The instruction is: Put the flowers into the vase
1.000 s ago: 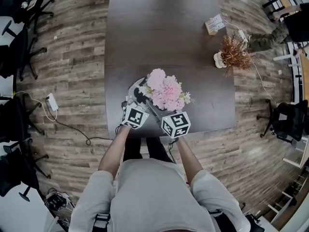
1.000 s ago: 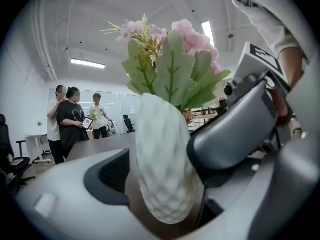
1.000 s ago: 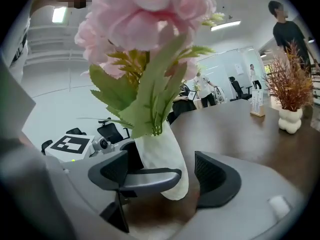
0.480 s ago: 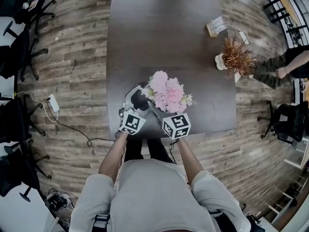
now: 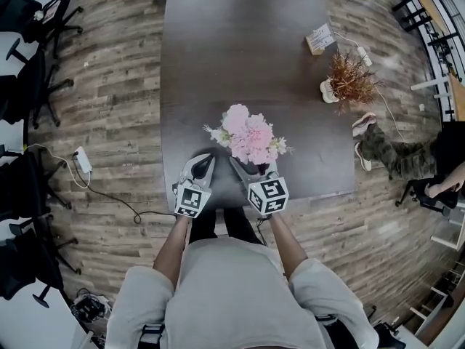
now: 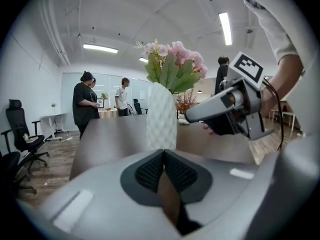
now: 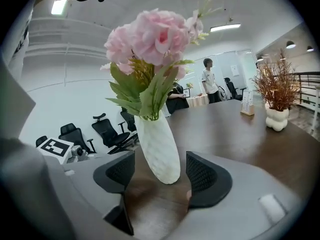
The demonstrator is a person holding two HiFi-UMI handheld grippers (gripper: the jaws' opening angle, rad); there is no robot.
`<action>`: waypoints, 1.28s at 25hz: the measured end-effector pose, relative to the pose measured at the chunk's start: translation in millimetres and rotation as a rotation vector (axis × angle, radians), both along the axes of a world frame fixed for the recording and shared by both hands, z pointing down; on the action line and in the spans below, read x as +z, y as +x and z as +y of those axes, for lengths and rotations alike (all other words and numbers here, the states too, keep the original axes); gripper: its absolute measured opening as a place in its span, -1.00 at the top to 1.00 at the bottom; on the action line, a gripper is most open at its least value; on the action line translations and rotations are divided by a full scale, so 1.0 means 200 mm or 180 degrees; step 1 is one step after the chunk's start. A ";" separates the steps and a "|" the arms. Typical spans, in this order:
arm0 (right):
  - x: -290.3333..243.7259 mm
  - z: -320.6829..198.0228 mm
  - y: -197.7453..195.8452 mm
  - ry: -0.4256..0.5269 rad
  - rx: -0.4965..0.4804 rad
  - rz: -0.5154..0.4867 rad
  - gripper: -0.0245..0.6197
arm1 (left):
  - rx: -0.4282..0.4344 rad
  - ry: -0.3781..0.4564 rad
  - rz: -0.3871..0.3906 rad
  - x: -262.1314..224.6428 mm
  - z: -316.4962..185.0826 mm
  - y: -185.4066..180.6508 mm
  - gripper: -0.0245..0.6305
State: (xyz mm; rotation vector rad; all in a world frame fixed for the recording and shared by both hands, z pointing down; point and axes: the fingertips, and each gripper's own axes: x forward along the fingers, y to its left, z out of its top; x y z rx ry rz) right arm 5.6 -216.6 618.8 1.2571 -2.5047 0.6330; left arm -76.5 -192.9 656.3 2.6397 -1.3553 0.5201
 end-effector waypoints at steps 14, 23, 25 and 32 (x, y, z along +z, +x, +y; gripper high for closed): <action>-0.14 0.20 0.49 0.0239 0.0714 0.0060 0.93 | 0.0146 0.0226 0.0168 -0.28 0.08 0.25 0.89; -0.33 0.28 0.54 0.0578 0.0755 0.0025 0.93 | 0.0292 0.0479 0.0171 -0.50 0.16 0.35 0.89; -0.37 0.30 0.52 0.0651 0.0797 0.0045 0.93 | 0.0350 0.0523 0.0162 -0.54 0.18 0.35 0.89; -0.53 0.47 0.37 0.0900 0.1027 0.0140 0.94 | 0.0612 0.0615 0.0210 -0.67 0.34 0.28 0.89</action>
